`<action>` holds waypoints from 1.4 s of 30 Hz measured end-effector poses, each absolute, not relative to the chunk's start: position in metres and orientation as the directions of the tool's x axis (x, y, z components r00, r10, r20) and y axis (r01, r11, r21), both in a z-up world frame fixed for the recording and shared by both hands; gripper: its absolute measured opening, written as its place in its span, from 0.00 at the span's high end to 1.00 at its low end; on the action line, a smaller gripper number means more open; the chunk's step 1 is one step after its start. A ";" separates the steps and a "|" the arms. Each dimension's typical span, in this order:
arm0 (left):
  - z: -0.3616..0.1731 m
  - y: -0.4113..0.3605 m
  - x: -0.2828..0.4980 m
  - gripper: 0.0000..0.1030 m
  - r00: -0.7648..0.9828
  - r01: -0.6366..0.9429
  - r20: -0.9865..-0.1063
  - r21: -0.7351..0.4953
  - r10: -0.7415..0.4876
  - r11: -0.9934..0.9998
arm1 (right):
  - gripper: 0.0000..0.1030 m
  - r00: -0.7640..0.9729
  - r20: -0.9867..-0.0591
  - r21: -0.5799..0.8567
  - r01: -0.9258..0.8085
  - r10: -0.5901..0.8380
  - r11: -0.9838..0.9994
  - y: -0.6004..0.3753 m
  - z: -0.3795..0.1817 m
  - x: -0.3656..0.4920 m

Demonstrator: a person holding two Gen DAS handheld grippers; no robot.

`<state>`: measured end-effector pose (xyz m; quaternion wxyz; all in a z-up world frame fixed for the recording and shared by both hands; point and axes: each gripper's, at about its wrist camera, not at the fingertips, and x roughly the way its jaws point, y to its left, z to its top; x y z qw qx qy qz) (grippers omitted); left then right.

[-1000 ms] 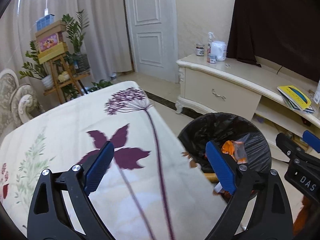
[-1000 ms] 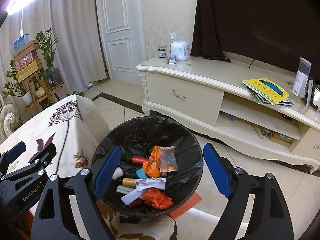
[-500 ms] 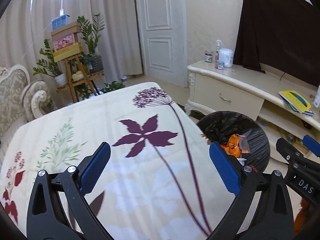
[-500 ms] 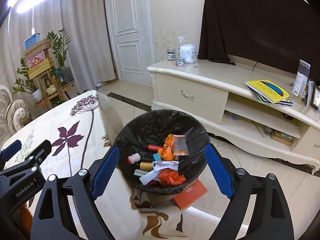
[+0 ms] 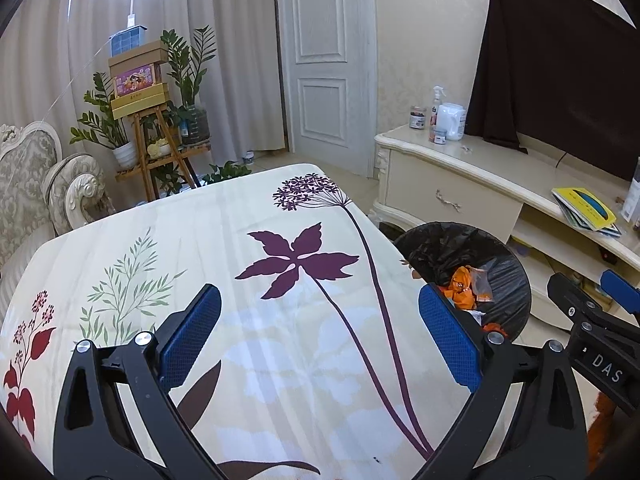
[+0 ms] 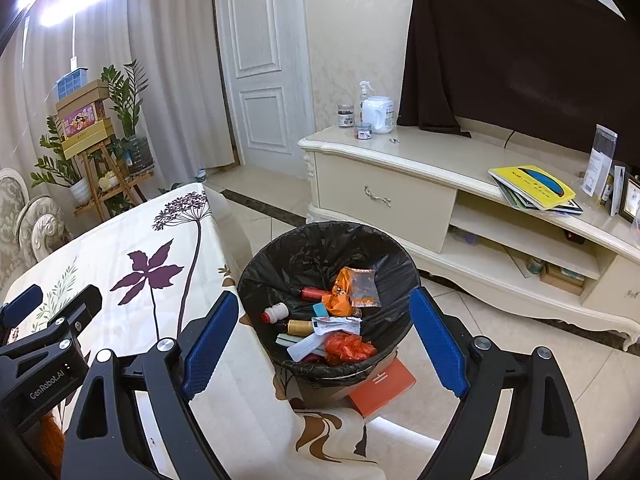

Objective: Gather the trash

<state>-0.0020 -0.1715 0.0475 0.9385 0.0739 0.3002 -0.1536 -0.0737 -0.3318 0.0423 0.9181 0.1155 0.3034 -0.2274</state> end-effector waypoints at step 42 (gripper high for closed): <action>0.042 -0.158 0.005 0.06 0.755 0.307 -0.607 -0.006 -0.247 0.952 | 0.18 0.712 -0.613 0.068 0.479 -0.342 0.875 -0.323 0.041 -0.070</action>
